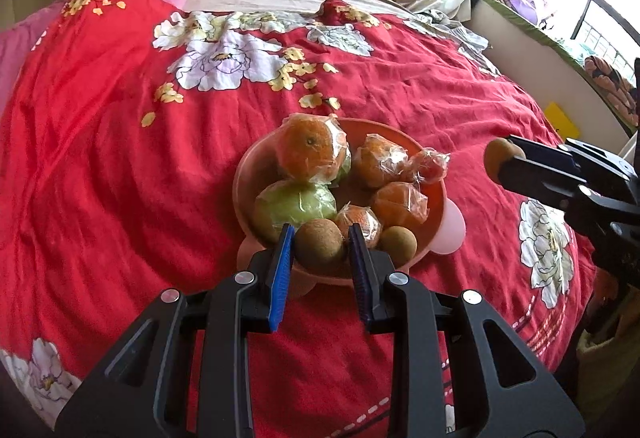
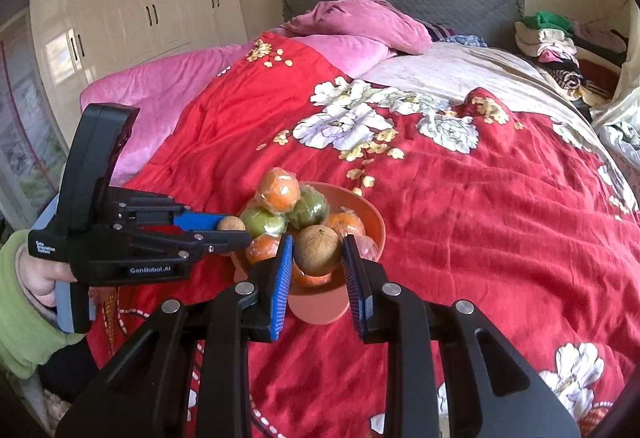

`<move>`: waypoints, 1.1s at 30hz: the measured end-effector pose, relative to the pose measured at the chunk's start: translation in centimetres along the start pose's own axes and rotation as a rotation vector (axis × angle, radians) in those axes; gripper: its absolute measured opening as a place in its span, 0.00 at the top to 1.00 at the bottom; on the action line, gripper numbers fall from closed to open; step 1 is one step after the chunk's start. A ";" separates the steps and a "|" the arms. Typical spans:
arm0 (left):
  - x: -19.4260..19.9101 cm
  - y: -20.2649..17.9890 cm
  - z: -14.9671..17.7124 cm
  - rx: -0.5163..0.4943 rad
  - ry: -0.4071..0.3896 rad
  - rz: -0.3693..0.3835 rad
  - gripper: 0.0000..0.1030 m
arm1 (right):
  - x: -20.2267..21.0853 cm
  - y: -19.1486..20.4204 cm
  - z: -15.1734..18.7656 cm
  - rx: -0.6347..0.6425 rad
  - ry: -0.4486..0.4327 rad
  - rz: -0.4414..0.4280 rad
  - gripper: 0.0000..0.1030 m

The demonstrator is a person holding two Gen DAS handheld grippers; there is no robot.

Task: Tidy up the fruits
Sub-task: 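Carry both held longans with both tools over the pink bowl, then lower the longans into the bowl and open both tools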

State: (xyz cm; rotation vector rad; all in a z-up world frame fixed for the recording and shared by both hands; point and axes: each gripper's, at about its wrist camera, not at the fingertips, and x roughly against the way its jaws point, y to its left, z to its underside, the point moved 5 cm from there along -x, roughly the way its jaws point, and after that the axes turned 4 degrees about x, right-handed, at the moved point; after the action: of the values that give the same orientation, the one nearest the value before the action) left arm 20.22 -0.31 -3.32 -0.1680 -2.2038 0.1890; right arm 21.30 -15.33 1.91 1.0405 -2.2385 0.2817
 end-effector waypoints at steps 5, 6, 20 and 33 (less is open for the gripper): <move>-0.2 0.1 -0.1 -0.002 0.001 0.001 0.81 | -1.0 0.4 -0.6 0.022 0.014 -0.007 0.76; -0.2 0.1 -0.1 -0.002 0.001 0.002 0.81 | -1.3 0.4 -0.8 0.024 0.019 -0.008 0.76; -0.3 0.2 0.0 -0.002 0.003 0.006 0.81 | -4.6 0.7 -1.8 0.073 0.082 -0.036 0.76; -0.3 0.3 0.0 0.001 0.002 0.014 0.81 | -6.9 0.6 -1.7 0.096 0.127 -0.040 0.76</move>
State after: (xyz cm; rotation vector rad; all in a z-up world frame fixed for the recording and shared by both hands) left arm 20.44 -0.09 -3.65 -0.1830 -2.2008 0.1982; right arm 24.93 -10.03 -1.13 1.0856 -2.1059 0.4295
